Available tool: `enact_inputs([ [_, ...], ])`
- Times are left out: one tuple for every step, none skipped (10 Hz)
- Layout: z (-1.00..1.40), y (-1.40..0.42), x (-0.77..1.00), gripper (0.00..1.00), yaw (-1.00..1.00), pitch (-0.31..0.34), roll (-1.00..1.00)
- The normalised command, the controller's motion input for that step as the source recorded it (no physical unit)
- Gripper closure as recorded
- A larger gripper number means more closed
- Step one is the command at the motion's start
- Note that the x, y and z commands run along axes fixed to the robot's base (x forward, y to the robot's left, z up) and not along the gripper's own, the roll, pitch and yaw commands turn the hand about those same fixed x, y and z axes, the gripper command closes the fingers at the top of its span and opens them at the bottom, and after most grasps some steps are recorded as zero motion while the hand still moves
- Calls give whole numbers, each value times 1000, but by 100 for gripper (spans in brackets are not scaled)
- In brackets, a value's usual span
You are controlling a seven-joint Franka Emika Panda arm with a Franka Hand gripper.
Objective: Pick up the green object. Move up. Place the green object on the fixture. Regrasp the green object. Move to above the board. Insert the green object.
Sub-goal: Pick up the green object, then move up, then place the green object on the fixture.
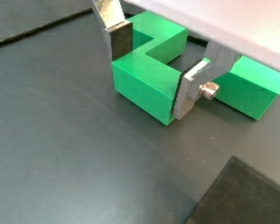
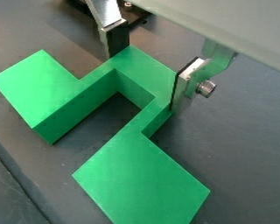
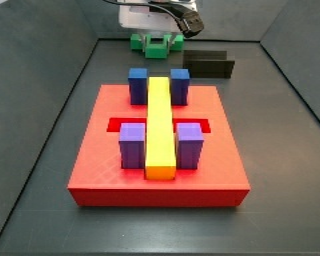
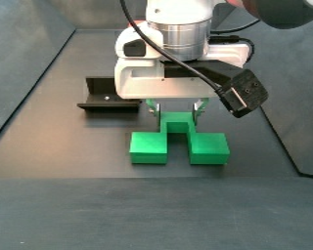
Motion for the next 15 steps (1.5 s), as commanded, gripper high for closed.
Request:
enact_inputs([
  [0, 0, 0, 100, 0, 0, 0],
  [0, 0, 0, 100, 0, 0, 0],
  [0, 0, 0, 100, 0, 0, 0],
  [0, 0, 0, 100, 0, 0, 0],
  [0, 0, 0, 100, 0, 0, 0],
  [0, 0, 0, 100, 0, 0, 0],
  [0, 0, 0, 100, 0, 0, 0],
  [0, 0, 0, 100, 0, 0, 0],
  [833, 0, 0, 100, 0, 0, 0],
  [776, -59, -51, 100, 33, 32, -14],
  [569, -53, -77, 100, 34, 47, -2],
  [280, -22, -35, 100, 25, 21, 28],
  [-151, -89, 11, 100, -3, 109, 0],
  [-134, -83, 63, 100, -9, 146, 0],
  [-106, -54, 46, 100, -3, 129, 0],
])
